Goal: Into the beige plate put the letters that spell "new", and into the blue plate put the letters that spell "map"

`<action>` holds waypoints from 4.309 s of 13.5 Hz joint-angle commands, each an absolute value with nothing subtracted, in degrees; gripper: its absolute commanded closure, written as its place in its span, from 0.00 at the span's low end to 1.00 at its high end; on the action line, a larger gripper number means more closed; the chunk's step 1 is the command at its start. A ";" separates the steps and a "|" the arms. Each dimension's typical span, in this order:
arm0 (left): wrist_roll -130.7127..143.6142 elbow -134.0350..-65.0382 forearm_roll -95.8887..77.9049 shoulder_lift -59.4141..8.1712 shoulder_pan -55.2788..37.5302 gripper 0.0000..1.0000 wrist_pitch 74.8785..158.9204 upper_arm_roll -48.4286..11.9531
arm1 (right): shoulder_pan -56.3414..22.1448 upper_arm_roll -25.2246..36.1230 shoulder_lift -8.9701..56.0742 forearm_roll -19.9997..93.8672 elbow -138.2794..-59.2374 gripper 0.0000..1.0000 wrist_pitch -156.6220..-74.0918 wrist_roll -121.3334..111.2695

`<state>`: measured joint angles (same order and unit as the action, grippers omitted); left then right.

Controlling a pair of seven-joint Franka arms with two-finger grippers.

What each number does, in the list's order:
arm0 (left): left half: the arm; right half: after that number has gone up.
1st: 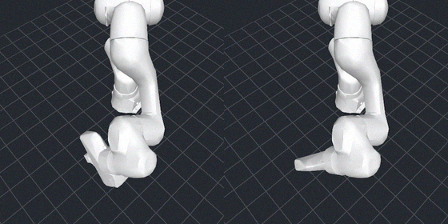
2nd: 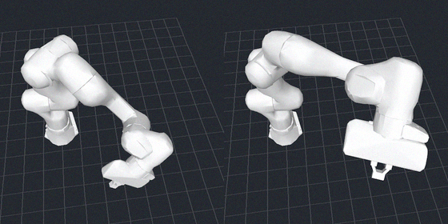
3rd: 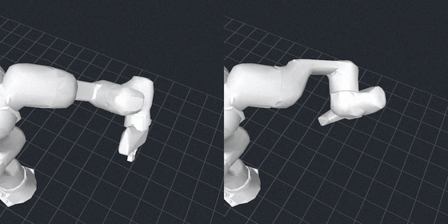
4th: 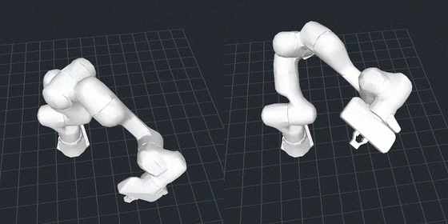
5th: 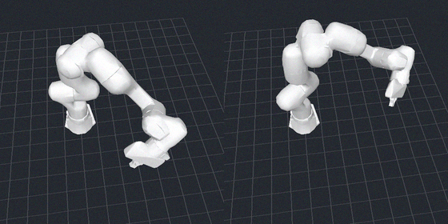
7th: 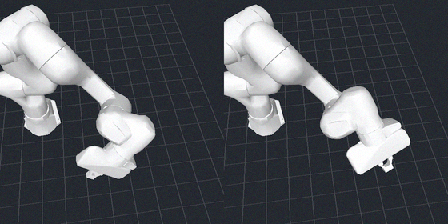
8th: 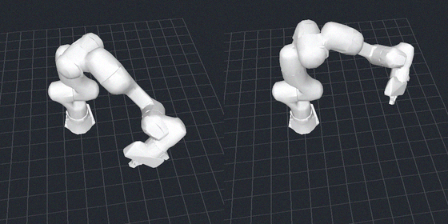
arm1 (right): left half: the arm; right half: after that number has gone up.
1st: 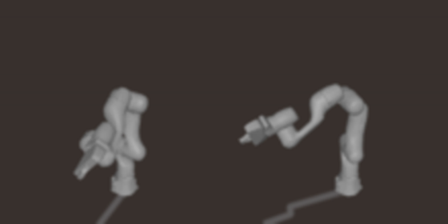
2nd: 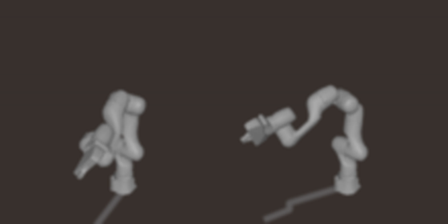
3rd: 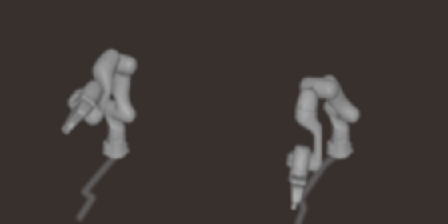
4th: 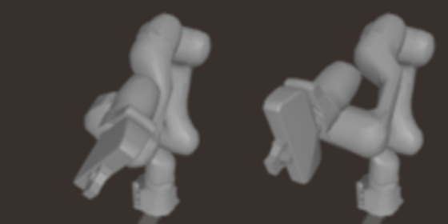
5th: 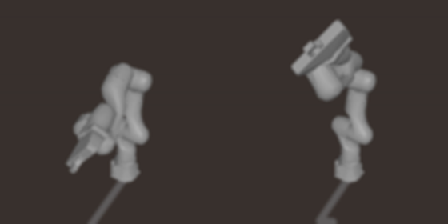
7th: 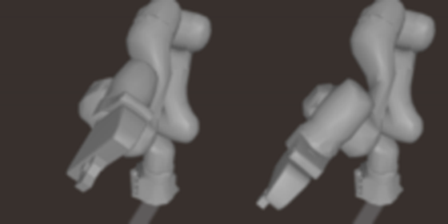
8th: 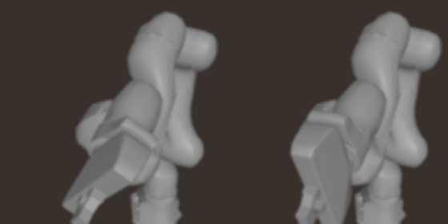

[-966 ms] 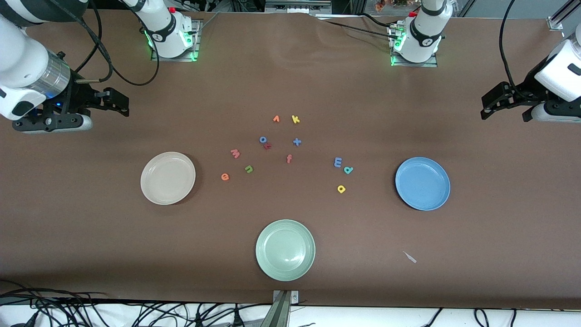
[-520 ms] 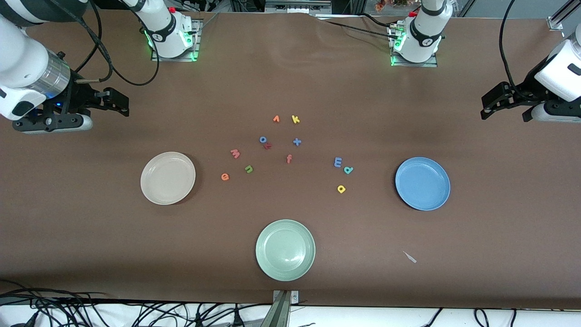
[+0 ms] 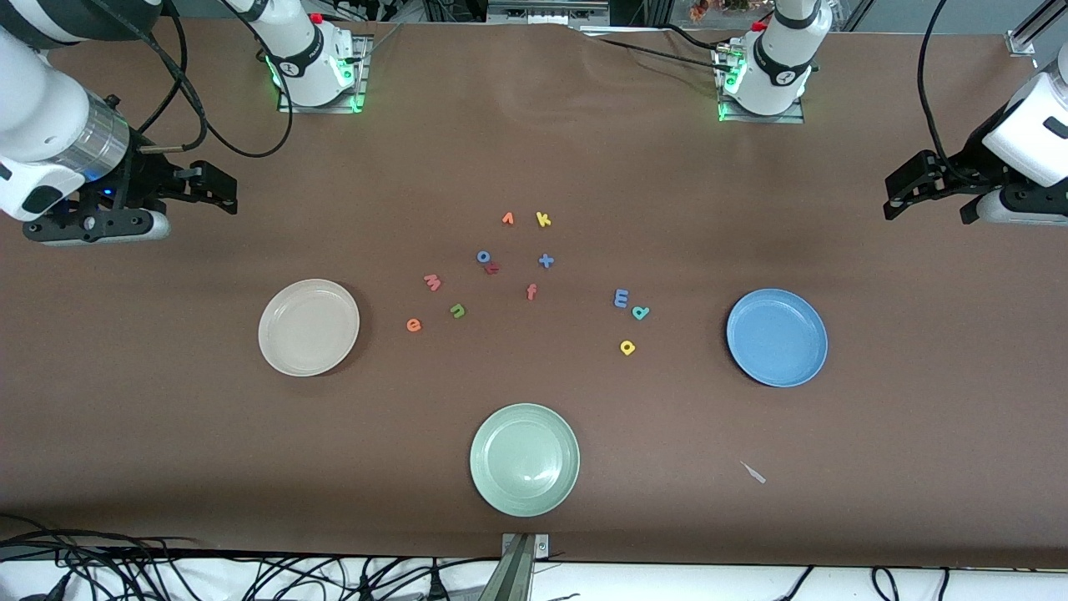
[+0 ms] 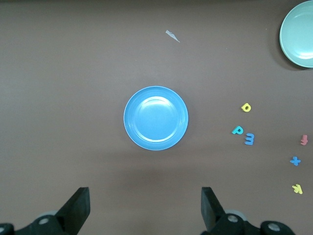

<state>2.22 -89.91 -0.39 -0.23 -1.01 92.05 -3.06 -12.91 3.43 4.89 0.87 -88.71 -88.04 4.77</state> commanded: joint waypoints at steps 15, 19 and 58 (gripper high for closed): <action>1.41 -88.51 1.05 -0.70 -0.88 0.00 90.97 -3.52 | -12.92 3.52 4.39 0.17 -88.95 0.00 -87.36 3.96; 1.32 -88.51 1.05 -0.70 -0.88 0.00 90.97 -3.43 | -12.92 3.52 4.40 0.09 -88.95 0.00 -87.36 4.04; 79.70 -89.82 -3.87 -36.64 -19.68 0.00 113.89 -4.66 | -23.38 -1.49 31.46 -2.37 -106.00 0.00 -143.25 25.66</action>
